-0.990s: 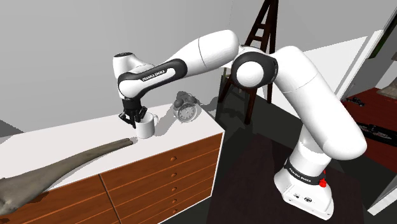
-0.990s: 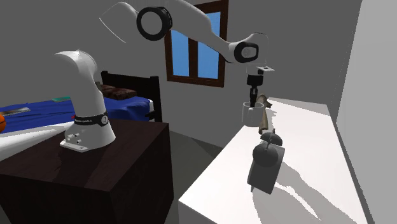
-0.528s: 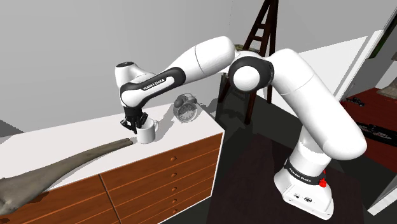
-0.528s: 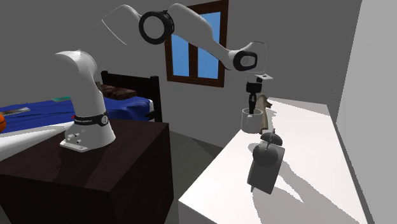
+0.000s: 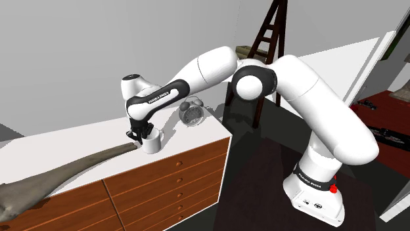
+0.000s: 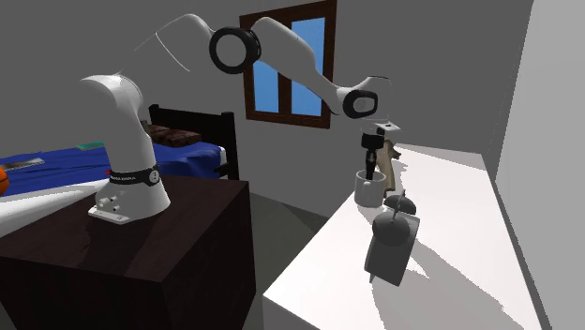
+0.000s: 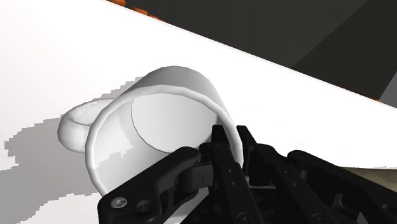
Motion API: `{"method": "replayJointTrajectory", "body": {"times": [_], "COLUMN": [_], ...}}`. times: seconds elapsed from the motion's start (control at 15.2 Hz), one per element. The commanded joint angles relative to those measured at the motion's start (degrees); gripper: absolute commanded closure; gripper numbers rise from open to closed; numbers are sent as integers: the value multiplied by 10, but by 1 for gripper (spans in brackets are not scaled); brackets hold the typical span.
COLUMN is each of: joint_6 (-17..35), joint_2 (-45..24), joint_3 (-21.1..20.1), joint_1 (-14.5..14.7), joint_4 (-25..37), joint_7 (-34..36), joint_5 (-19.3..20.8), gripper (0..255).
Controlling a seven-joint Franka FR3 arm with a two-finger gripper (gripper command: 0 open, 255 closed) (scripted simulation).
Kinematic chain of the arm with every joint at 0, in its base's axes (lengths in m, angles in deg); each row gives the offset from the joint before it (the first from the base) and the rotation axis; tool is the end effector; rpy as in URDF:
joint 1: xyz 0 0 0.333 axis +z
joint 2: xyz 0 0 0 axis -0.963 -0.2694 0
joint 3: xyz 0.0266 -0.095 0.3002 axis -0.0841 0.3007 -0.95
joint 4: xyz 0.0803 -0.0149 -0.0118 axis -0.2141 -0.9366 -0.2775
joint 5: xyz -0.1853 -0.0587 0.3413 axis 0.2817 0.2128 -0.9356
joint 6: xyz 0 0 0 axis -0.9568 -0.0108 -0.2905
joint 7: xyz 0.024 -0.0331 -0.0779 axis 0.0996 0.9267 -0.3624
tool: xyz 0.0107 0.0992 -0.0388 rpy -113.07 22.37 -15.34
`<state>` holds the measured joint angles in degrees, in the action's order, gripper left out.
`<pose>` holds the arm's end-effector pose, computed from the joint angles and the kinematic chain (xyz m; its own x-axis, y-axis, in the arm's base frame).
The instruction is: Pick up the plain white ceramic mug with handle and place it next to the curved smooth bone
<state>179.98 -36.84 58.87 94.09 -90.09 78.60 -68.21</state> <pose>0.7054 0.2885 0.1992 0.9935 -0.1115 0.0215 -0.1116 -0.9938 0.0012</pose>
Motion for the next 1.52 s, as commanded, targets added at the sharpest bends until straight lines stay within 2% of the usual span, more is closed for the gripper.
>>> {"method": "replayJointTrajectory", "body": {"times": [0.0,0.46,0.53,0.86,1.12,1.45], "joint_6": [5,5,6,5,-34,-34], "joint_2": [-5,-5,-5,-5,41,41], "joint_3": [0,0,0,0,-2,-2], "joint_1": [0,0,0,0,-1,-1], "joint_4": [1,1,0,1,-7,-7], "joint_7": [0,0,0,0,-1,-1], "joint_5": [0,0,0,0,-2,-2], "gripper": [255,255,0,0,0,0]}}
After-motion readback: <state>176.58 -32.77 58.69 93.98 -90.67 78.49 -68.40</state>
